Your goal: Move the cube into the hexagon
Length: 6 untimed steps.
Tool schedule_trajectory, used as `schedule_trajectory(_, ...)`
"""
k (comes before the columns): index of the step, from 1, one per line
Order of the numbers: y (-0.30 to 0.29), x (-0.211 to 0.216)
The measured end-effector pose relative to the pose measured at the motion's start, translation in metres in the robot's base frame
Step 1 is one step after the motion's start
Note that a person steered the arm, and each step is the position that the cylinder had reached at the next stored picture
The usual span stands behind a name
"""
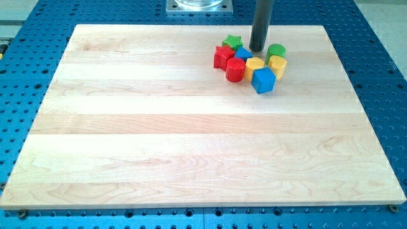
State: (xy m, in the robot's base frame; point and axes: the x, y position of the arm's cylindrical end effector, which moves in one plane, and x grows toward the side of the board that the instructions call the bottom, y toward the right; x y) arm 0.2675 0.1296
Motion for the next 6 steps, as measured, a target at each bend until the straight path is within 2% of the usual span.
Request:
schedule_trajectory(3,0.012,0.103)
schedule_trajectory(4,0.045,0.143)
schedule_trajectory(5,0.027,0.16)
schedule_trajectory(6,-0.004,0.157)
